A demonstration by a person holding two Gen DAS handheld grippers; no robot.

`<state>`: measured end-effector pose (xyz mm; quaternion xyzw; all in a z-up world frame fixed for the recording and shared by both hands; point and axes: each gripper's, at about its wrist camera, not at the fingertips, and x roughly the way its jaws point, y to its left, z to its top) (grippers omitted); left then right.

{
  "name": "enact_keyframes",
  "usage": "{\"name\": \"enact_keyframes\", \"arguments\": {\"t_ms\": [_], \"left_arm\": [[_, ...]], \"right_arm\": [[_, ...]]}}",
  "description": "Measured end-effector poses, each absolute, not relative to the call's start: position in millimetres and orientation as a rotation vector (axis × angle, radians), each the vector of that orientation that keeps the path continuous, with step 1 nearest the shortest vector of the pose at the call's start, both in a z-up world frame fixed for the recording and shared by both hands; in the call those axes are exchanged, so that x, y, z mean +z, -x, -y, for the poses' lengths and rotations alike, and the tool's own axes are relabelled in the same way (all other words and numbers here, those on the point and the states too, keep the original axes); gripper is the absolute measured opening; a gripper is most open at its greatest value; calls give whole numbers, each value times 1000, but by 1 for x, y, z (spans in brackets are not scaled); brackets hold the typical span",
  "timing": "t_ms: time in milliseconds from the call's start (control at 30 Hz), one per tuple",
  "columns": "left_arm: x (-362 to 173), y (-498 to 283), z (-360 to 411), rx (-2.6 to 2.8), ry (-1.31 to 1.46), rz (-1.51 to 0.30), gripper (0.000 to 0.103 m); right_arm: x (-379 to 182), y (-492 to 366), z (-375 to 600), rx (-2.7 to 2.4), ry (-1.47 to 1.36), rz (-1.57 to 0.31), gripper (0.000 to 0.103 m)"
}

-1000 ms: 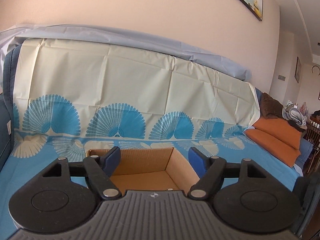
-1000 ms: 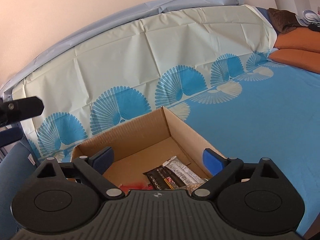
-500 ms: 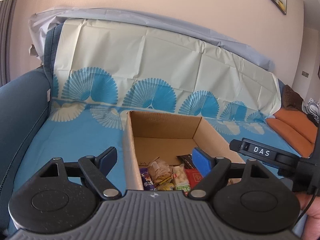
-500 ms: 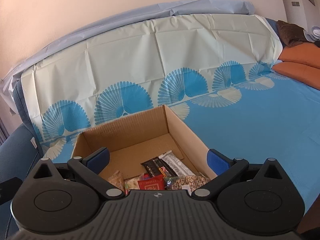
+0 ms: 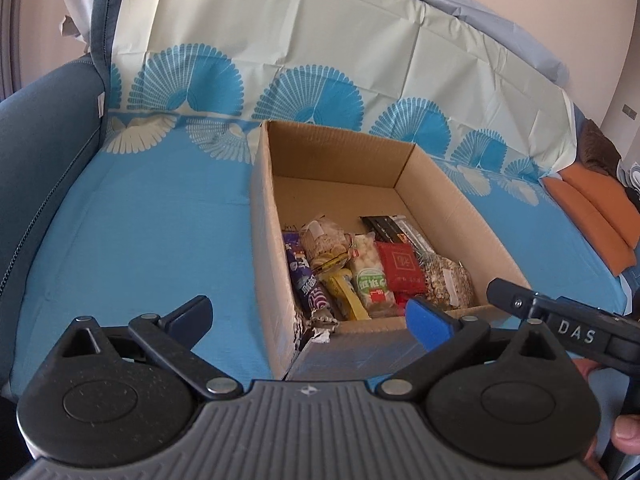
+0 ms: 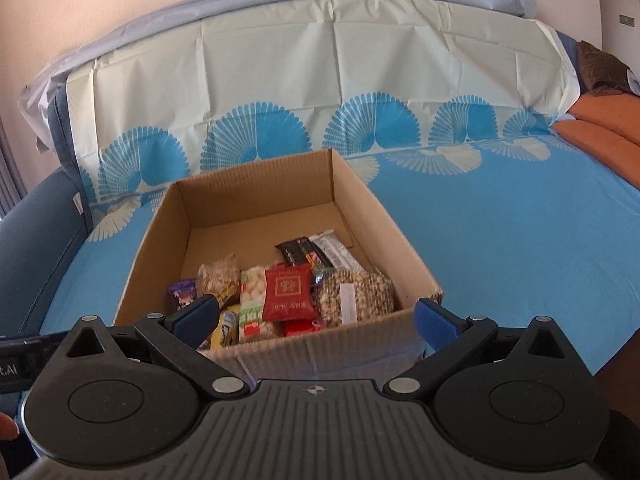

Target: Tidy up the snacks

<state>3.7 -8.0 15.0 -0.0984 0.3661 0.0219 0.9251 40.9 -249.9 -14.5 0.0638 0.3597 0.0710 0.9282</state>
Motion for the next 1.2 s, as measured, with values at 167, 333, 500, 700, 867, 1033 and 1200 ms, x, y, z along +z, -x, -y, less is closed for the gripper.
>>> {"name": "enact_keyframes", "arguments": {"t_ms": [167, 333, 500, 700, 867, 1033, 1200], "left_arm": [[8, -6, 10, 74, 205, -788, 103], [3, -5, 14, 77, 189, -799, 103], [2, -5, 16, 90, 183, -800, 103], [2, -6, 19, 92, 176, -805, 103], [2, -6, 20, 90, 173, -805, 103], [2, -6, 20, 91, 173, -801, 103], [2, -6, 20, 91, 173, -800, 103]], "right_arm": [[-23, -45, 244, 141, -100, -773, 102], [-24, -47, 236, 155, -93, -775, 102], [-22, -46, 231, 170, -65, -759, 102], [-23, -44, 228, 178, -39, -747, 102], [-22, -43, 228, 172, -40, -744, 102], [-22, -43, 228, 174, -36, -743, 102], [-22, -43, 228, 174, -37, -741, 102]]}}
